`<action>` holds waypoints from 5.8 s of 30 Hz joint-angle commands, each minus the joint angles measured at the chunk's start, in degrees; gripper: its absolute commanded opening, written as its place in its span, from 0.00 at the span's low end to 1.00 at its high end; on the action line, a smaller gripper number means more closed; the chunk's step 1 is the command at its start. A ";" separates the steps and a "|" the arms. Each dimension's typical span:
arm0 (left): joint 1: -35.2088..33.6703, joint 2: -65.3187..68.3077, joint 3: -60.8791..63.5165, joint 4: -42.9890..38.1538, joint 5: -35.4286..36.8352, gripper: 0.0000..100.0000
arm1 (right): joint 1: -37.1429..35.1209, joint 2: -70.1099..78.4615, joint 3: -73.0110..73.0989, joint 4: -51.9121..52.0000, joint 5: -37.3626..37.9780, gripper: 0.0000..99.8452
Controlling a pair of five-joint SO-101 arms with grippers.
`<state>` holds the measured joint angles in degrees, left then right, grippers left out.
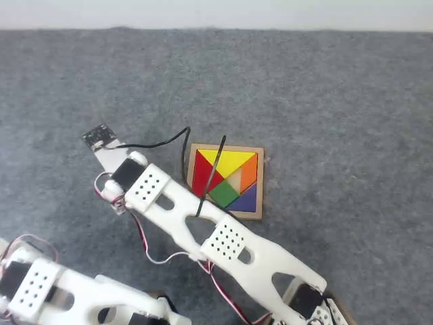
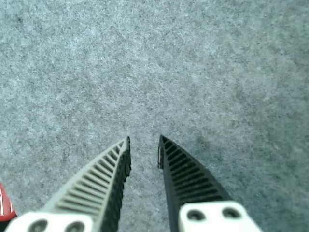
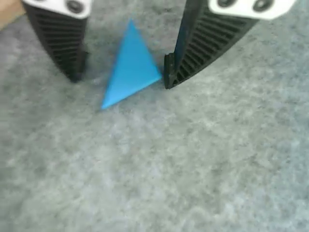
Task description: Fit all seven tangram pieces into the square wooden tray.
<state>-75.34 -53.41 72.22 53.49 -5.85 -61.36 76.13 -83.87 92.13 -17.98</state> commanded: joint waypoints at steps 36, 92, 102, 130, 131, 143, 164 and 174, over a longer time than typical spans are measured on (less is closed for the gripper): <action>0.09 -1.58 0.75 -2.20 -0.44 0.10 | 14.73 -27.47 -1.93 11.12 5.45 0.07; 12.13 -1.41 5.41 -4.31 -6.59 0.10 | 28.88 -61.67 93.19 -30.55 -2.55 0.12; 12.13 -1.49 5.41 -4.22 -6.77 0.10 | 28.79 -60.35 89.32 -23.69 1.05 0.34; 12.22 -1.49 5.49 -4.13 -6.86 0.10 | 29.93 -62.81 101.19 -39.16 4.48 0.02; 12.22 -1.49 5.49 -4.13 -6.86 0.10 | 30.55 -61.58 100.22 -38.29 4.48 0.01; 12.22 -1.58 5.49 -4.22 -6.59 0.10 | 34.42 -74.07 92.84 -20.62 4.57 0.01; 26.90 -1.67 7.34 -1.05 -7.03 0.08 | 53.58 -165.23 151.91 -22.99 27.78 0.02; 42.73 -1.67 8.40 -2.90 -7.03 0.02 | 63.60 -176.84 175.30 -26.68 34.46 0.02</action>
<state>-37.36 -53.58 81.10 52.09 -12.62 1.23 -101.10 89.67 66.46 15.34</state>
